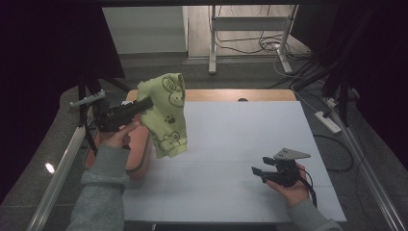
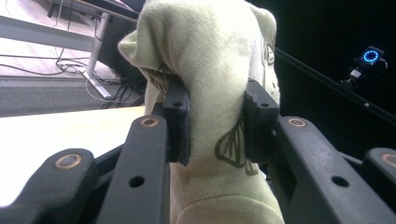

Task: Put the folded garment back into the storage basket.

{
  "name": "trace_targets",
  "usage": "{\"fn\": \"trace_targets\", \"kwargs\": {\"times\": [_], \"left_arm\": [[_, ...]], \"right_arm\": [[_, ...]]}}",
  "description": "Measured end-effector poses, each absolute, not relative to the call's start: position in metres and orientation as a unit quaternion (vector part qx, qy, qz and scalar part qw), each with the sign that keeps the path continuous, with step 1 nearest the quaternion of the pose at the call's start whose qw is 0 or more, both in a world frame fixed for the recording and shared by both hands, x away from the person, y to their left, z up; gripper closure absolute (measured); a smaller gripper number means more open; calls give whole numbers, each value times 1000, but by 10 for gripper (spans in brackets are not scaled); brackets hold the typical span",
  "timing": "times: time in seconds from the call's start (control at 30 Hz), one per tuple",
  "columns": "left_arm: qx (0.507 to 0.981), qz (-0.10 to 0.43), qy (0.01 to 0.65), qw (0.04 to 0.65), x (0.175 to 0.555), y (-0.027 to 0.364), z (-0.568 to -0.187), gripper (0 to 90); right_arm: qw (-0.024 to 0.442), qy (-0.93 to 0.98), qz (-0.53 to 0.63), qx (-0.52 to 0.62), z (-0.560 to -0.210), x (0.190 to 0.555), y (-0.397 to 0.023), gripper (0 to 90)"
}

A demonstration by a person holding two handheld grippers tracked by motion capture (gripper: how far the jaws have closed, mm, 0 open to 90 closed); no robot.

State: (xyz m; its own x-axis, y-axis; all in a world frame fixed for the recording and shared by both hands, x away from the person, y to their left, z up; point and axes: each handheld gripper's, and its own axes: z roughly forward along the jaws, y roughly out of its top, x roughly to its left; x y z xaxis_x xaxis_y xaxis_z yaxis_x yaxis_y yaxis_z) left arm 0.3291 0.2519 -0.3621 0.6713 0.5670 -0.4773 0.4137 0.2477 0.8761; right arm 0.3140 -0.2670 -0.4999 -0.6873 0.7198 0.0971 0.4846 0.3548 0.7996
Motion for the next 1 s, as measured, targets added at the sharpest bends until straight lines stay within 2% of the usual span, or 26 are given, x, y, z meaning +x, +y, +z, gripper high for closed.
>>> {"fn": "trace_targets", "kwargs": {"times": [1.0], "left_arm": [[599,70,418,679,320,276,-363,673]], "right_arm": [[138,813,428,371,-500,314,-267,353]]}}
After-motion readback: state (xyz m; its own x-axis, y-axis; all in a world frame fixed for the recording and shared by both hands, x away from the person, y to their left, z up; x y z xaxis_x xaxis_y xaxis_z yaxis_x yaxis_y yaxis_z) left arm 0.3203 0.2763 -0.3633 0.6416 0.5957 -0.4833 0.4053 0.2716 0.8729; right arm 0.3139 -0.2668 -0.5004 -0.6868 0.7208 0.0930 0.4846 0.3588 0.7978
